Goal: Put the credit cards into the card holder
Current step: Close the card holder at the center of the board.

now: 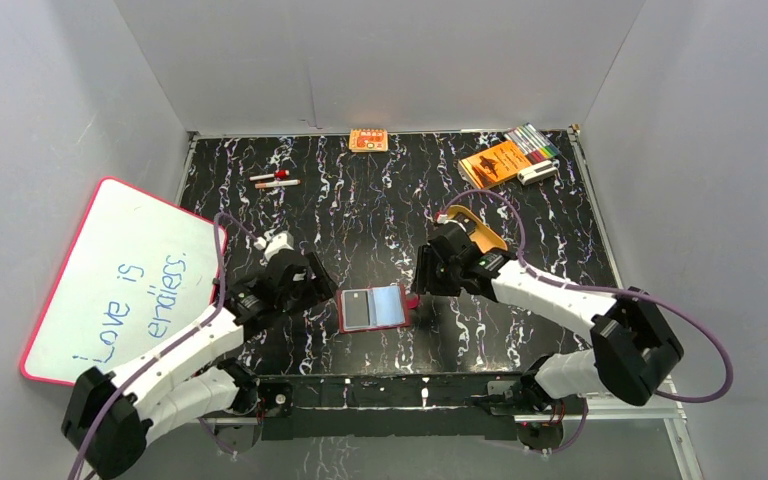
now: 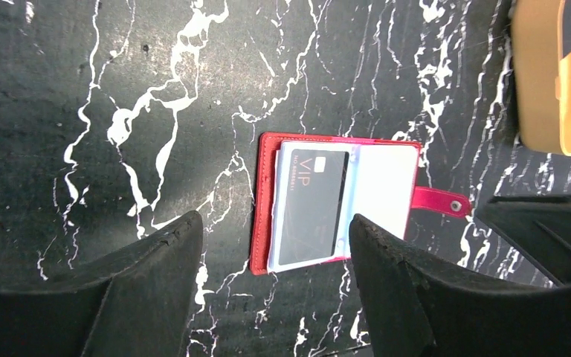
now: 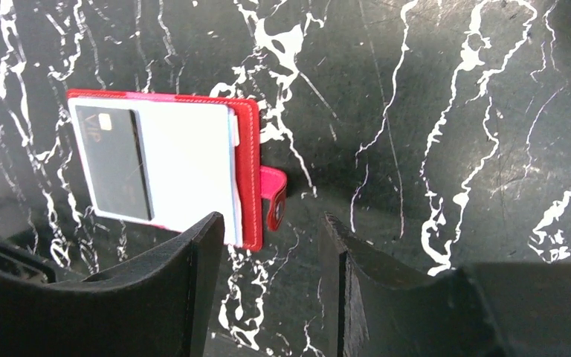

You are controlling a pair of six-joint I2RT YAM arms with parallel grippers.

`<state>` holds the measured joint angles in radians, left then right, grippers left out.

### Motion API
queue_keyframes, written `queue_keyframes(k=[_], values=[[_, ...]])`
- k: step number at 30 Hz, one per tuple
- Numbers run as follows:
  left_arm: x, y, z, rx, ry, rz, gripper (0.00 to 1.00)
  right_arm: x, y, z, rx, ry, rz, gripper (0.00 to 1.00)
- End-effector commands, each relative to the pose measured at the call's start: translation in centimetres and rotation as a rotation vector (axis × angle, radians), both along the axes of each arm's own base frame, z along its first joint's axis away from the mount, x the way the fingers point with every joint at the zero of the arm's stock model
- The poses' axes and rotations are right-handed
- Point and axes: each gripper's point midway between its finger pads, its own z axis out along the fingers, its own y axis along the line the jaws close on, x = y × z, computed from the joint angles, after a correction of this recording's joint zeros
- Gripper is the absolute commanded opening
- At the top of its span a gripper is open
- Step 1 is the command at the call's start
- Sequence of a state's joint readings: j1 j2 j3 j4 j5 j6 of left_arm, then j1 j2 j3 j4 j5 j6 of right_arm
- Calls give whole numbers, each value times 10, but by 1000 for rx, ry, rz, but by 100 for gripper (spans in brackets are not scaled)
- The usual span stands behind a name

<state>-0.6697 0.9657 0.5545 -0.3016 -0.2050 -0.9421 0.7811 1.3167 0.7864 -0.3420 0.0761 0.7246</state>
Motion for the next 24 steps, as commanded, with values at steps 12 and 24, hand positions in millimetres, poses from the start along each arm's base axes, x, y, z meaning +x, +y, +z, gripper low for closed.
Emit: queue_keyframes(k=[12,24], values=[[-10,16,11,5,-29,28,70,17,12,-36,-4,41,33,40],[-13,-16,14,-71,-13,-133,64,5,-3,-12,33,-5,92,0]])
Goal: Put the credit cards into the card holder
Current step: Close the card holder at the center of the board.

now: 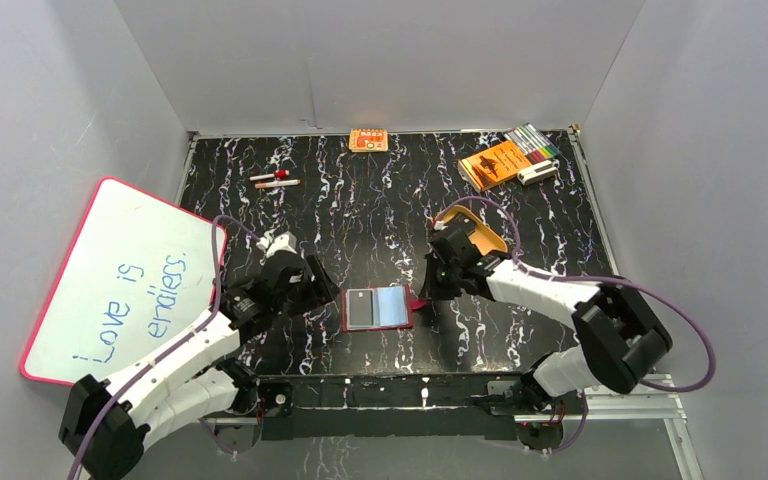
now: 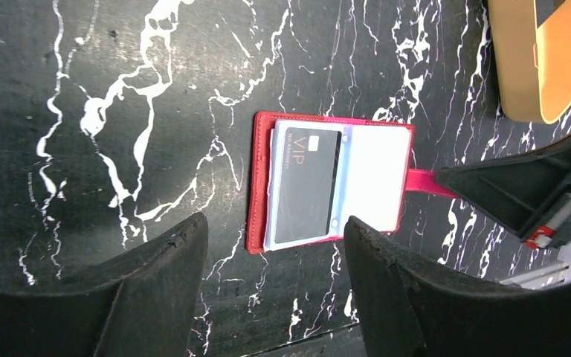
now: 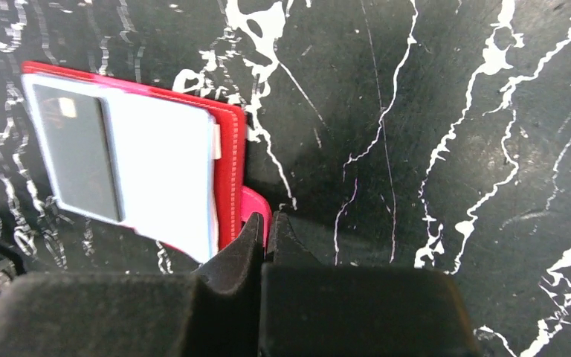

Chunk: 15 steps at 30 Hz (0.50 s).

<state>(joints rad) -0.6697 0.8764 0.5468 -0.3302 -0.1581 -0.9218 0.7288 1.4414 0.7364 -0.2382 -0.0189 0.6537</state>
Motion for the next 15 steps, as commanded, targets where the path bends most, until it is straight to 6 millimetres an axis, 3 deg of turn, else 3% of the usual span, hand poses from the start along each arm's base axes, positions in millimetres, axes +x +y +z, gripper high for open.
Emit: queue_keyframes(k=[1,7,15], values=[[-4,-17,-2,-29,15,-104,63,3,-2,33,56,-85,34,0],[-8,-38,-10,-82,64,-190,60,-2,2,74,116,-148,116,0],[-10,-24,-37,-12,113,-132,59,-11,31,123,271,-181,268,0]])
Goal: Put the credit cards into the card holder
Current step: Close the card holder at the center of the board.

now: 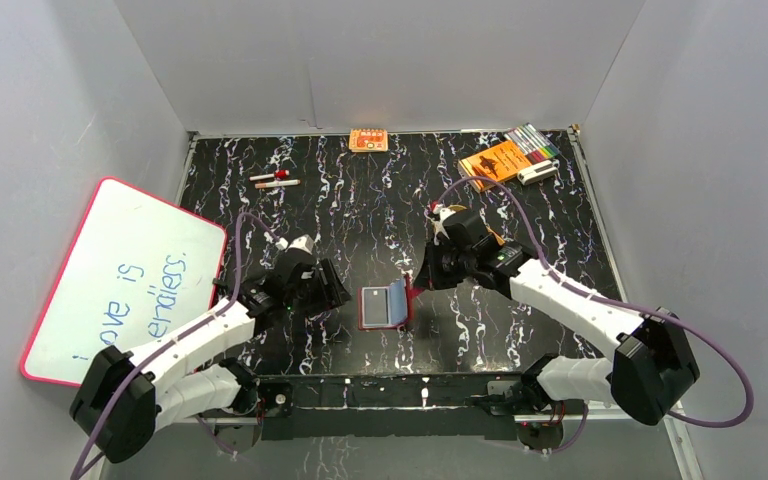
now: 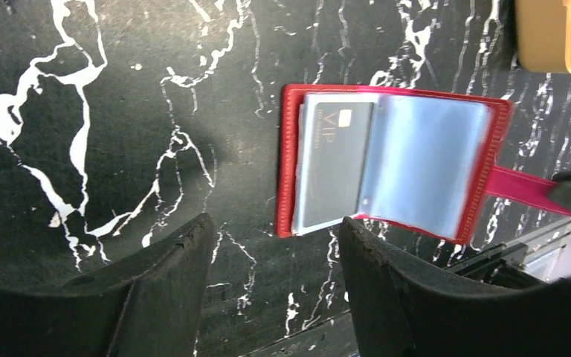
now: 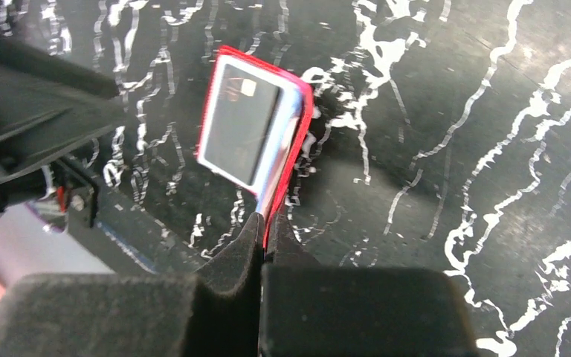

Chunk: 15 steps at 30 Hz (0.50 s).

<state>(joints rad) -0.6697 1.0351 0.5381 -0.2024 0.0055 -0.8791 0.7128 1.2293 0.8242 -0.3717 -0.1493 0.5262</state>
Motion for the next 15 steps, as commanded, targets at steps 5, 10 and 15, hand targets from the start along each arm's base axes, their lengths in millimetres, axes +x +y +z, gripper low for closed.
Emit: queue_keyframes(k=[5,10,15], values=[[-11,14,-40,77,80,30,58,-10,45,44,206,-33,181,0],[-13,18,-57,120,128,42,53,-15,66,36,256,1,199,0],[-13,16,-60,103,127,41,50,-13,86,29,278,16,199,0]])
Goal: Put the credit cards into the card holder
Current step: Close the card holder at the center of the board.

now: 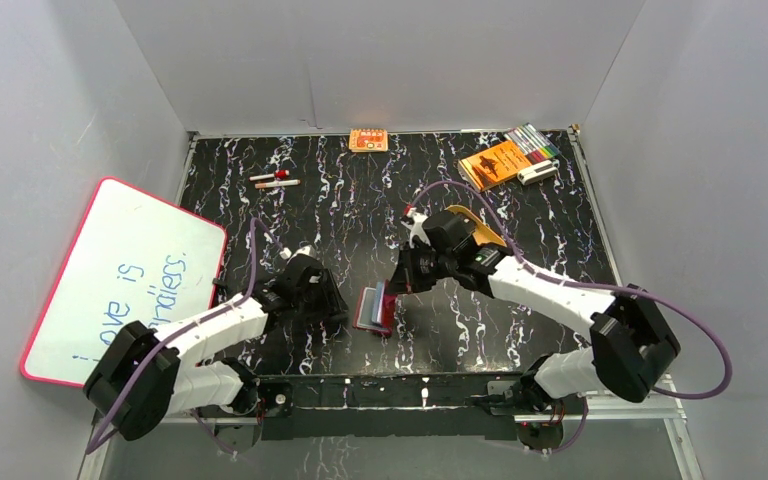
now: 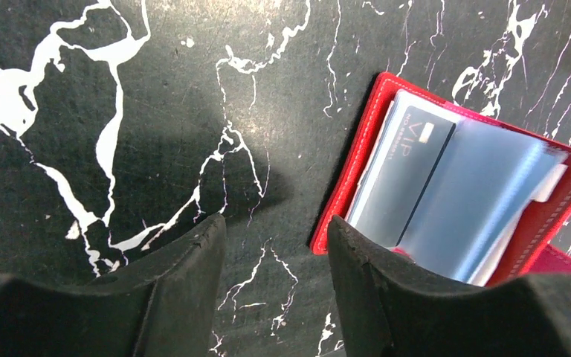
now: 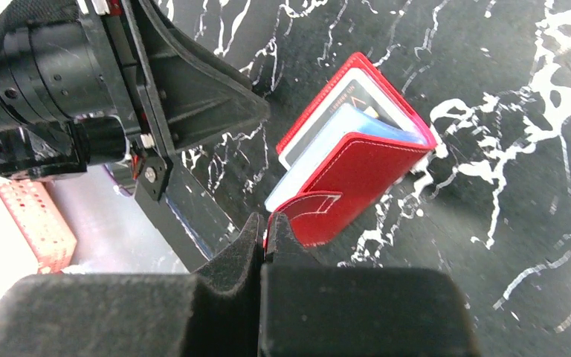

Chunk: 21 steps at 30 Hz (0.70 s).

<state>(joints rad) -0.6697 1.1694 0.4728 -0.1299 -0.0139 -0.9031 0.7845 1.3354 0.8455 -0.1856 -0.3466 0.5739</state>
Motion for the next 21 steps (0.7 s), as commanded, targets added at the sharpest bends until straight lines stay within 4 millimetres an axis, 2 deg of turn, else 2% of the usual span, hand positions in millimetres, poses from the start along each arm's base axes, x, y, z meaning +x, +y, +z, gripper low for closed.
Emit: queue_keyframes(k=[1,4,9,10,11,12,14,17,18,21], values=[[-6,5,-12,19,29,8,49,7,30,14,101,-24,11,0],[-8,4,-15,19,42,5,45,11,42,6,110,-6,-10,0],[-9,6,-16,19,43,9,38,13,58,-19,89,33,-33,0],[-9,8,-15,21,37,18,37,12,62,-22,84,44,-25,3],[-9,10,-13,26,31,26,37,11,66,-24,82,56,-7,10],[-8,11,-11,28,23,34,37,10,68,-24,77,60,3,28],[-6,16,-6,36,5,50,37,11,69,-20,66,45,0,49],[-2,20,3,42,-29,78,37,14,65,-2,69,5,-13,67],[-1,21,7,41,-38,86,38,13,62,3,60,0,-14,78],[4,24,17,42,-69,105,39,10,50,20,48,-31,-28,88]])
